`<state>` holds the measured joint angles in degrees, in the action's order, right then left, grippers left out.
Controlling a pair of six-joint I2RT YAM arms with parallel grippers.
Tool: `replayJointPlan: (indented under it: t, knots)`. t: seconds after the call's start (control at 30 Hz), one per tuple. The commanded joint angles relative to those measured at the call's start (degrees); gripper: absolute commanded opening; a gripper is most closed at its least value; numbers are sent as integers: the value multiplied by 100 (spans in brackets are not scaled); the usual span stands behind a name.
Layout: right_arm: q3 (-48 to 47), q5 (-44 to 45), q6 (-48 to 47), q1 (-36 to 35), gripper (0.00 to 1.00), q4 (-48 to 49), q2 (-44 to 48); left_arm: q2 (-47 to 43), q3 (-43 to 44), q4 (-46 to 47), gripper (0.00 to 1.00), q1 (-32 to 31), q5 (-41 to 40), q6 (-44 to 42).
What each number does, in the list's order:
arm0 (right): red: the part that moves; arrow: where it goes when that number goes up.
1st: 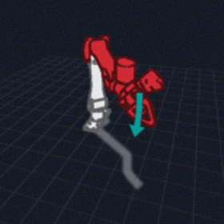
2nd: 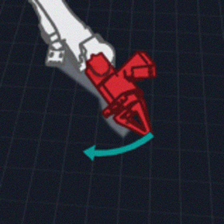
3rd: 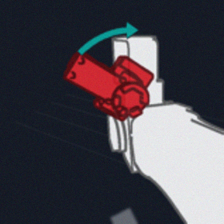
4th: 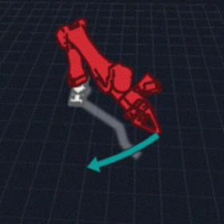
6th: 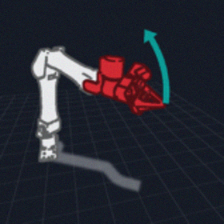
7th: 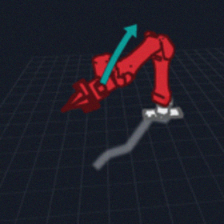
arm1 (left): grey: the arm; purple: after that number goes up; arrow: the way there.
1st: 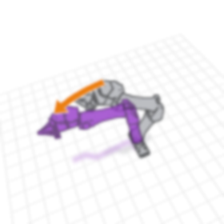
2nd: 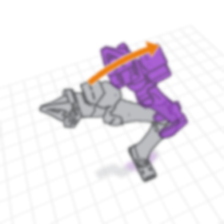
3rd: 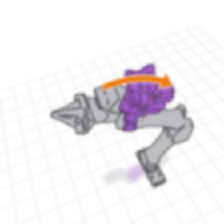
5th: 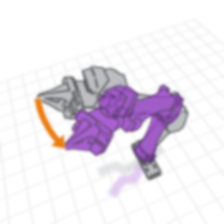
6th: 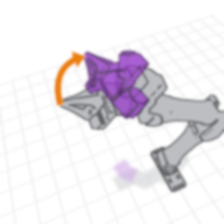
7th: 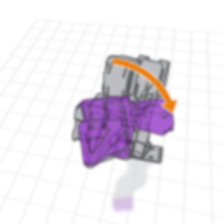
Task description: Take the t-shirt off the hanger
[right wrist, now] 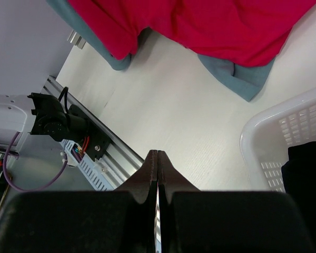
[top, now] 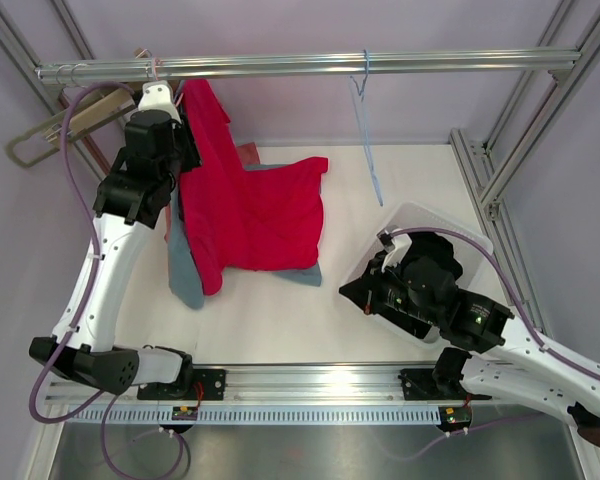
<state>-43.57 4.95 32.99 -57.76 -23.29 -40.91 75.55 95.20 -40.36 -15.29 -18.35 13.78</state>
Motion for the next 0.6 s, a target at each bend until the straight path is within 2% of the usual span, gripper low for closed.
replayJointPlan:
  t: [0.0,0.27,0.47,0.53,0.57]
  knots:
    - [-266,199,-30,-87,0,281,-22,65,245,397,43,35,-441,-165]
    - [-292,191,-47,-166,0,377,-225,-356,-273,898,46,35,-626,-262]
    - [-363,199,-56,-253,0,439,-366,2,-125,916,45,35,-503,-341]
    - [-415,269,-47,-332,0,413,-313,117,-37,951,42,44,-512,-324]
    - [-433,287,-56,-359,0,361,-313,162,-10,968,35,44,-503,-323]
